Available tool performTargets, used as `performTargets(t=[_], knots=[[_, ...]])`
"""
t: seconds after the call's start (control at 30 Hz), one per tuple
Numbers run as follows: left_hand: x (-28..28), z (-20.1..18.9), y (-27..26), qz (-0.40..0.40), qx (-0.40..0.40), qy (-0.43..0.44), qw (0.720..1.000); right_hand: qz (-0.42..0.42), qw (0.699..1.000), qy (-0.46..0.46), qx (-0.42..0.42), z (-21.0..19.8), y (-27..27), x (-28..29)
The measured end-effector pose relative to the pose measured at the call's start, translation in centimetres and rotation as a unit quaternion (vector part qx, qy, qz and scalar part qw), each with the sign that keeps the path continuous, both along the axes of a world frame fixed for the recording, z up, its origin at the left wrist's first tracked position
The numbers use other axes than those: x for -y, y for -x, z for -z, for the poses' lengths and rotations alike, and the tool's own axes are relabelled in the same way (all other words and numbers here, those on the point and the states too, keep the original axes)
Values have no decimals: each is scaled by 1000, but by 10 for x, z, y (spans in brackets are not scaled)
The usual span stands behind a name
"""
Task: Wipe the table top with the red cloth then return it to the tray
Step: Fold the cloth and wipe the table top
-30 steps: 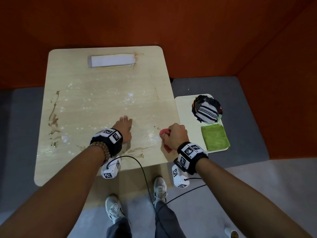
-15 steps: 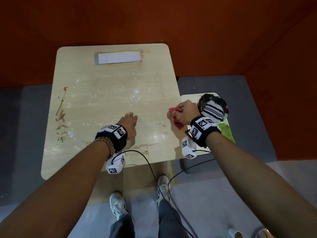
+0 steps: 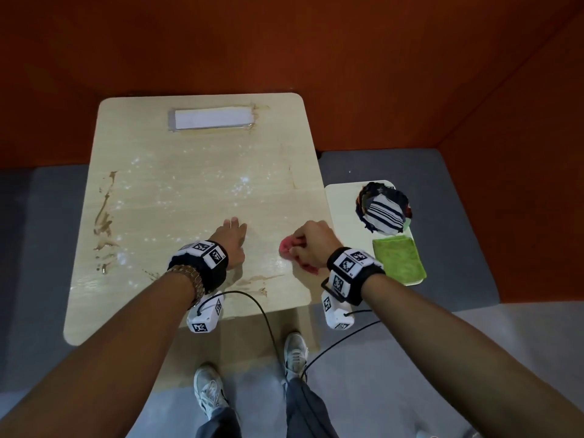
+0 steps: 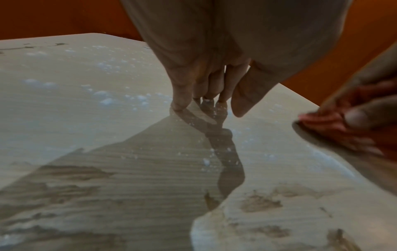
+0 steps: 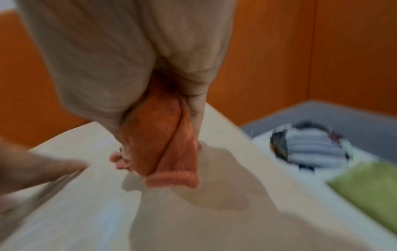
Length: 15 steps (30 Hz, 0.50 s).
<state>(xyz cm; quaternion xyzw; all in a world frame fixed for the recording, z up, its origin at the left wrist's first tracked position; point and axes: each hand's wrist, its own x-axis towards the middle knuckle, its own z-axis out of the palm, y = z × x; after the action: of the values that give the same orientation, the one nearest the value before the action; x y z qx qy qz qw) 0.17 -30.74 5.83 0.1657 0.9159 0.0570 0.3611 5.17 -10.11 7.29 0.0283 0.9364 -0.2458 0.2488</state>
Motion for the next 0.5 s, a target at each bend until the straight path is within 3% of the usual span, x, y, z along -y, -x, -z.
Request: performTargets(t=[0.1, 0.23, 0.5], knots=[[1, -1, 0, -2, 5, -4, 1000, 11, 998, -32, -59, -4, 24, -22], [1, 2, 0, -10, 14, -11, 1000, -47, 991, -118, -41, 1, 32, -25], [1, 4, 0, -8, 14, 2, 1000, -160, 981, -95, -57, 7, -15, -5]])
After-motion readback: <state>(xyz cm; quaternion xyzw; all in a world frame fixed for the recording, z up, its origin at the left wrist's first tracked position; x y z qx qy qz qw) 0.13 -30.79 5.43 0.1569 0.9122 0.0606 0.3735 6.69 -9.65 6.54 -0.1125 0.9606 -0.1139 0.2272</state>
